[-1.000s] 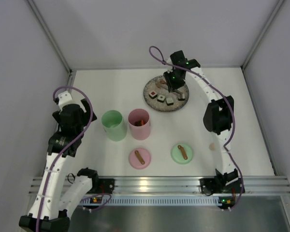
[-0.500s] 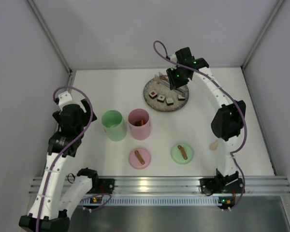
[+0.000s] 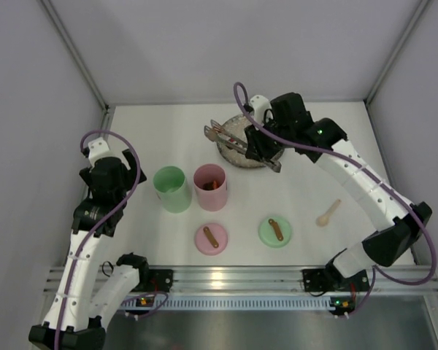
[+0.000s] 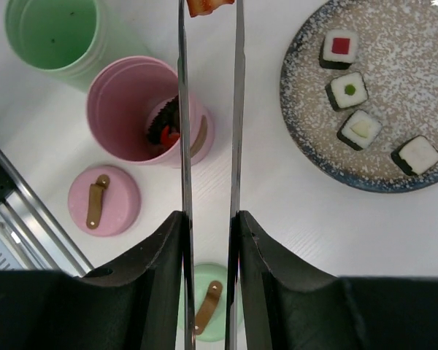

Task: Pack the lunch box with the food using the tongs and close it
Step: Place the fake food in the packing box.

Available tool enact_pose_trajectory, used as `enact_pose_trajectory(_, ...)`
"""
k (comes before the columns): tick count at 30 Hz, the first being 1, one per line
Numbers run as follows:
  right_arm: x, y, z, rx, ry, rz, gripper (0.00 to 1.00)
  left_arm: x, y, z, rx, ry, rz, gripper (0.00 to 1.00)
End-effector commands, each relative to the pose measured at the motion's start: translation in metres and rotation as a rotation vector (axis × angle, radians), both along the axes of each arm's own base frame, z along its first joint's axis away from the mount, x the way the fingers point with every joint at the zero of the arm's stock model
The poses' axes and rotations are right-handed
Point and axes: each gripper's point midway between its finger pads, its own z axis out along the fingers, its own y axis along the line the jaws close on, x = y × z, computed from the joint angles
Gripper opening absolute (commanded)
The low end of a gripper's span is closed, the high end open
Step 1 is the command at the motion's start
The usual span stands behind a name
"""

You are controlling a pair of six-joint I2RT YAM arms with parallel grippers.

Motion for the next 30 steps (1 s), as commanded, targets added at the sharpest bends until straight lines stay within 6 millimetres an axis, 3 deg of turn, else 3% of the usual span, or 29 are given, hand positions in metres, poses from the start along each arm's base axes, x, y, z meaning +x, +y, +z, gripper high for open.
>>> enact_pose_trajectory(1, -0.025, 0.01, 0.015, 0.019, -0.072, 0.025, 0.31, 0.003, -0.001, 0.01, -0.004, -0.05, -0.008, 0.99)
enact_pose_trajectory(8, -0.069, 0.015, -0.012, -0.058, -0.042, 0.053, 0.32, 0.001, -0.001, 0.013, -0.008, -0.061, -0.009, 0.99)
enact_pose_trajectory(13, -0.084, 0.012, -0.02, -0.065, -0.012, 0.047, 0.34, 0.002, -0.001, 0.014, -0.006, -0.063, -0.008, 0.99)
enact_pose_trajectory(25, -0.095, 0.014, -0.02, -0.064, -0.009, 0.079, 0.43, 0.001, -0.001, 0.014, -0.007, -0.065, -0.008, 0.99)
enact_pose_trajectory(30, -0.093, 0.018, 0.0, -0.014, -0.048, 0.08, 0.42, 0.001, -0.001, 0.014, -0.006, -0.066, -0.009, 0.99)
